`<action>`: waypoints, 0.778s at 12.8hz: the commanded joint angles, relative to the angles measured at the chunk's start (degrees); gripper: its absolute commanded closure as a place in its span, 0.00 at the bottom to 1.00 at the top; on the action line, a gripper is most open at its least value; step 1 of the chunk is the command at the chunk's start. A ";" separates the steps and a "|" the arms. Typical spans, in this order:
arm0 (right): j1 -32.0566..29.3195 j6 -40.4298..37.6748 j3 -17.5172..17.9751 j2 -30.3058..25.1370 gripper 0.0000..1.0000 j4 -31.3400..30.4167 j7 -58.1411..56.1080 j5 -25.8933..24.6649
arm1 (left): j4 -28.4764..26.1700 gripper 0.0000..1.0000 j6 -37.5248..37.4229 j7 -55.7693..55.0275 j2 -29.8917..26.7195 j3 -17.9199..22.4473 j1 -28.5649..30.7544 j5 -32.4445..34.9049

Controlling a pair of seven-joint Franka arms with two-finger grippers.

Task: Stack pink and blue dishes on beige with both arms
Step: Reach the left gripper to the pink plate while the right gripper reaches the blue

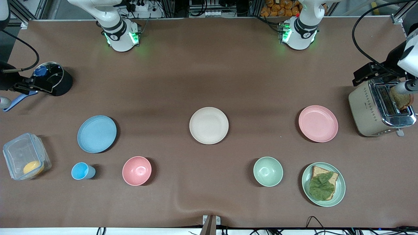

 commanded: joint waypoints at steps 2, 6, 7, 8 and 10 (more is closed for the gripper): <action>-0.14 -0.42 0.13 0.62 0.00 1.42 0.90 -0.16 | -0.69 0.00 -1.88 -0.13 -1.48 1.09 -0.21 1.00; -0.14 -0.42 0.13 0.71 0.00 1.42 0.99 -0.16 | -3.75 0.00 -1.45 0.57 1.85 1.01 2.50 3.03; -0.14 -0.42 0.13 0.79 0.00 1.42 0.90 -0.07 | -6.46 0.00 1.34 0.57 2.47 0.92 3.04 3.03; -0.14 -0.42 0.22 1.14 0.00 1.42 0.82 -0.07 | -11.01 0.00 7.46 0.57 1.78 0.92 3.04 3.03; 0.21 -0.42 0.13 1.85 0.00 1.42 0.90 -0.07 | -17.89 0.00 15.92 0.57 1.42 0.92 3.22 4.25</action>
